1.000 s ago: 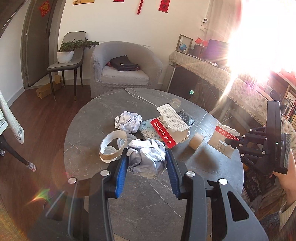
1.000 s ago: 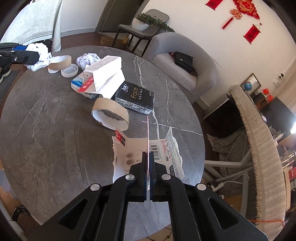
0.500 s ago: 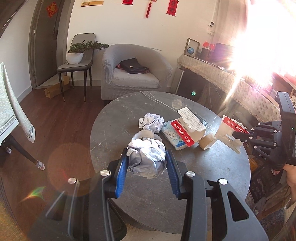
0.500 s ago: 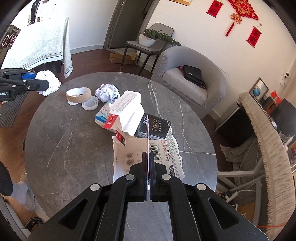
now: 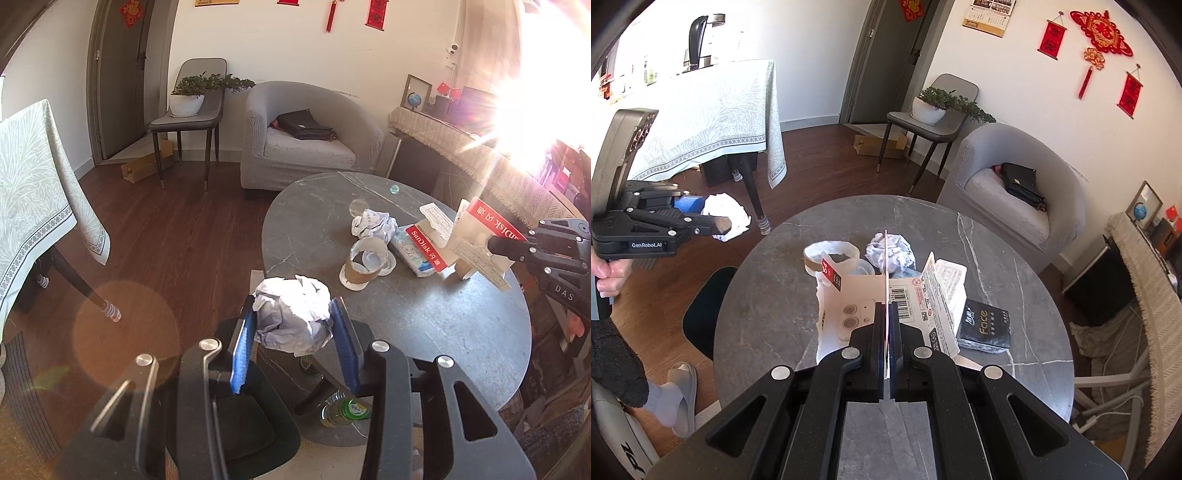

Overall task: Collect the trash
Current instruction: 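Lift the paper ball with the left tool while the right tool grasps the SanDisk card package, then carry the paper ball over the green bin and open the left tool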

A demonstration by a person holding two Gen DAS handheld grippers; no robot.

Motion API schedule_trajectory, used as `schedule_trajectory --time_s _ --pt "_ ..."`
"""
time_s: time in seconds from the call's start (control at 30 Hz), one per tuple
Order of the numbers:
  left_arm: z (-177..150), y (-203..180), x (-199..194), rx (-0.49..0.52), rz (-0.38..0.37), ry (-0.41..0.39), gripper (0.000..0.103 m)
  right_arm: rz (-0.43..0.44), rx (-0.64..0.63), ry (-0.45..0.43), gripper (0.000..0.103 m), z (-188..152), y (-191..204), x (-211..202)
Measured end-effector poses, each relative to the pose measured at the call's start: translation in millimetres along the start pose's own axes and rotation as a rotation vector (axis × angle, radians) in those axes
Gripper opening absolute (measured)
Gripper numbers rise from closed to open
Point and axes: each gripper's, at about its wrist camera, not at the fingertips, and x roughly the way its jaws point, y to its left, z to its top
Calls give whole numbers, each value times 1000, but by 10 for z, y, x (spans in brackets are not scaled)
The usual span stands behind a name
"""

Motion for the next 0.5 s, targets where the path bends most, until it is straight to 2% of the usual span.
schedule_trajectory --time_s 0.17,0.5 --pt "-161 291 -18 -12 46 29 43 111 49 -34 1 115 163 62" --pt "-489 830 34 -30 135 112 43 271 55 -26 1 399 703 338"
